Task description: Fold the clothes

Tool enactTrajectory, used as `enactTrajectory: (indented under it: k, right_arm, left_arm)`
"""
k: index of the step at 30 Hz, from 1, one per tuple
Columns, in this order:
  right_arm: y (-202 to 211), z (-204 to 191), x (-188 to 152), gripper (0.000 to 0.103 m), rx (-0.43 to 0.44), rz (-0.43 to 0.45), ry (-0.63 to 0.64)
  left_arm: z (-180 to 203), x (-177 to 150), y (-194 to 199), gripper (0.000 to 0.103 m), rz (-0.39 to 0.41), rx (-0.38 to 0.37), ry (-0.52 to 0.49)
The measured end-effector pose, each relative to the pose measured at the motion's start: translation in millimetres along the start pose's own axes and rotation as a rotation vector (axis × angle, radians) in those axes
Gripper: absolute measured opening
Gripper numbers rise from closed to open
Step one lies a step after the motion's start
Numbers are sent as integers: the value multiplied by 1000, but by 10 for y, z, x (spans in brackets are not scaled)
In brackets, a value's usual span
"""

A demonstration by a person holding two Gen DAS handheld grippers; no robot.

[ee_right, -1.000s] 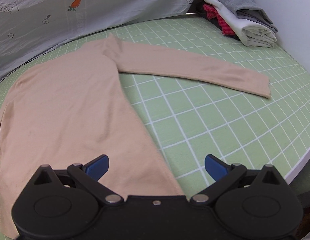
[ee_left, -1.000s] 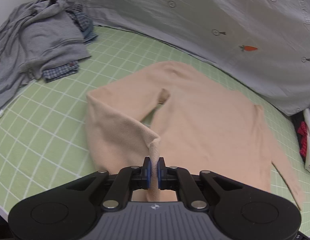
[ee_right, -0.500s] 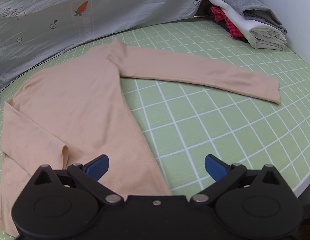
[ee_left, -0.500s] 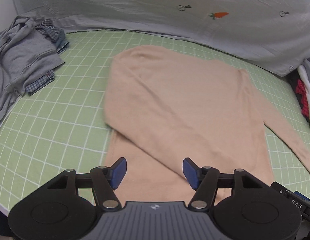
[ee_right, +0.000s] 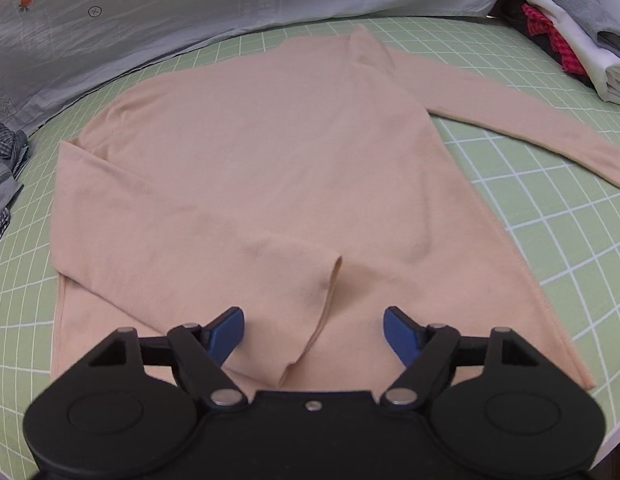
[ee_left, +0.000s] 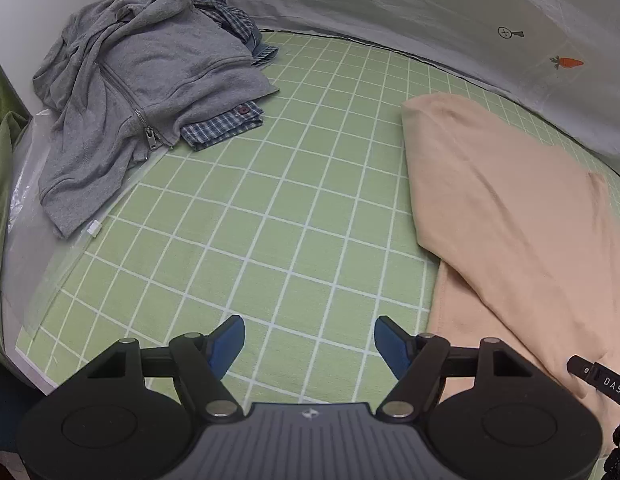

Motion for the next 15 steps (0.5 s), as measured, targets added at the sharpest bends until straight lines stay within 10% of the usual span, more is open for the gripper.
enactTrajectory:
  k: [2,7,15]
  right_arm:
    - [6,-47,0,65,-23,7,-14]
    - [66,-95,109,5,-17,42,-11]
    - [303,-91,520,3,60,167,101]
  left_arm:
    - [-83,81,-46,73,1,-4,-12]
    - [-126,272,-120,73,1,-13,-2]
    - [327,377,-200,73,5,-61,5]
Point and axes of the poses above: each gripper's, at about its wrist camera, not at the fingertips, and y roughly against the way its jaws point, z to its right, x to its top, the point moved 10 cm from there along -y, roughly the way its jaws point, and after that the axes turned 12 degrees about y, right-handed, at the moved point
